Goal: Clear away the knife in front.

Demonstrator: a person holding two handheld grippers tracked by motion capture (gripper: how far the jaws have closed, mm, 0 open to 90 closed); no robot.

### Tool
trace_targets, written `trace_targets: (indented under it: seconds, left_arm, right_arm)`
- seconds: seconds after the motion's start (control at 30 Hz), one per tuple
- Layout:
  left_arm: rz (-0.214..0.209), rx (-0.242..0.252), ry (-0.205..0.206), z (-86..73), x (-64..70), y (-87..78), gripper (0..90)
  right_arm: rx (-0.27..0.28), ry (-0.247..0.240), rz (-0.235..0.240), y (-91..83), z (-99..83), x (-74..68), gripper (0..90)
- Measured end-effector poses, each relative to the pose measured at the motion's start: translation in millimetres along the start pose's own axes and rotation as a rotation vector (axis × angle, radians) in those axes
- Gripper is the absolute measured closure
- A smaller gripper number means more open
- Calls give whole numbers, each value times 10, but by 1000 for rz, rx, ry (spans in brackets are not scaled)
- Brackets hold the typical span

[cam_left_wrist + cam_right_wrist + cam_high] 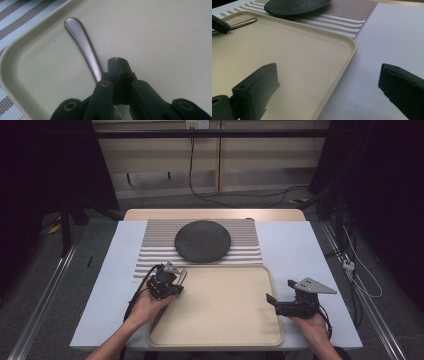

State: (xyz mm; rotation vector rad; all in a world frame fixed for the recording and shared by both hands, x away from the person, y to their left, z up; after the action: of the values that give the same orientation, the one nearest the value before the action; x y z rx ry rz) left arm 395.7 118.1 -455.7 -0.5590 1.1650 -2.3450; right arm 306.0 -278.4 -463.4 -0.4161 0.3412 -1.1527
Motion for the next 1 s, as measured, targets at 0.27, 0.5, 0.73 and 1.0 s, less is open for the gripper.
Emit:
trace_targets:
  seconds: [0.27,0.5,0.73,1.0]
  left_arm:
    - [18,11,-15,-59,-12,-40,900]
    - [35,28,-37,-136,-34,-88,900]
    - [38,27,-40,-170,-44,-116,900]
    - [51,28,-43,-223,-58,-155,900]
  right_arm:
    - [0,0,1,2,0,-1,30]
    - [1,-5,6,4,2,-12,31]
    - [-1,-1,9,7,3,-12,31]
    - [0,-4,9,9,3,-15,30]
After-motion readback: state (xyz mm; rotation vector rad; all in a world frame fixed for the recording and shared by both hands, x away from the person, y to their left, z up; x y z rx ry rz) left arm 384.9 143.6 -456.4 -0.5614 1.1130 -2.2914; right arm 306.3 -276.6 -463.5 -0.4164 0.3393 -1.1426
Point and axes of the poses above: each handheld gripper's, and its own axes: y roughly forward along the jaws, z roughly out of its top, x roughly to its right, the point moved 2 cm from there along y, roughly forward along the jaws, and after that the axes turned 6 degrees about -z, right-handed, at the moved point
